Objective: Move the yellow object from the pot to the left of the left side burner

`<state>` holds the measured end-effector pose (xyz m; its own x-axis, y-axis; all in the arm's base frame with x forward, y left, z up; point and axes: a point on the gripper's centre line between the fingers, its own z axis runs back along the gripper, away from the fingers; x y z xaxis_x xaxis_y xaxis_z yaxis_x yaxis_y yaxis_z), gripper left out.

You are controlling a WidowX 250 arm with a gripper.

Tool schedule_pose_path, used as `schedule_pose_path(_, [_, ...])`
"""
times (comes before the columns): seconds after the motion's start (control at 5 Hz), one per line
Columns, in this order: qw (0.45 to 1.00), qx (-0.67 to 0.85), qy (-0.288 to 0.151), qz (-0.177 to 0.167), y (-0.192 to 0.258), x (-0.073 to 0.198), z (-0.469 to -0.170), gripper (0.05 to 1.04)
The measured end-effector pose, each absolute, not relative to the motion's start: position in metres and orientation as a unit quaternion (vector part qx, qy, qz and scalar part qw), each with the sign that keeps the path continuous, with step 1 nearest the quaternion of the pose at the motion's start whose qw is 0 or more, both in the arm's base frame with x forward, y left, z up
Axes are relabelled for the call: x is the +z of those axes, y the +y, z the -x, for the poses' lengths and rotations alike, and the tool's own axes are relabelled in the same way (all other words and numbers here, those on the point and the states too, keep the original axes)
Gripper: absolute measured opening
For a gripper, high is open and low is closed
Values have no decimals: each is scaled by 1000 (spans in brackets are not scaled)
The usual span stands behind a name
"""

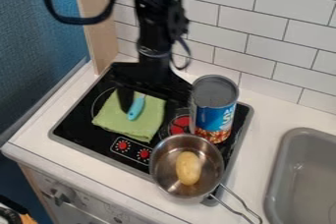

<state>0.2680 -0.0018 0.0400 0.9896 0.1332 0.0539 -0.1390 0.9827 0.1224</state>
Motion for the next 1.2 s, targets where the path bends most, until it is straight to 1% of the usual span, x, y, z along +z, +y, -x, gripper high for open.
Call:
schedule_pose_path(0.2, [997, 37, -25, -70, -31, 36, -261, 1000])
schedule_pose_path(0.4, [997, 7, -28, -66, -52, 31, -254, 1000])
schedule_pose_path(0.6, [998, 15, -30, -57, -56, 23, -252, 1000])
schedule_pose_path(0.8, [998, 15, -22, -55, -57, 10, -252, 1000])
schedule_pose_path(1.0, [998, 23, -20, -56, -57, 0, -255, 1000])
schedule_pose_path(1.2, [998, 27, -7, -62, -57, -15, -256, 1000])
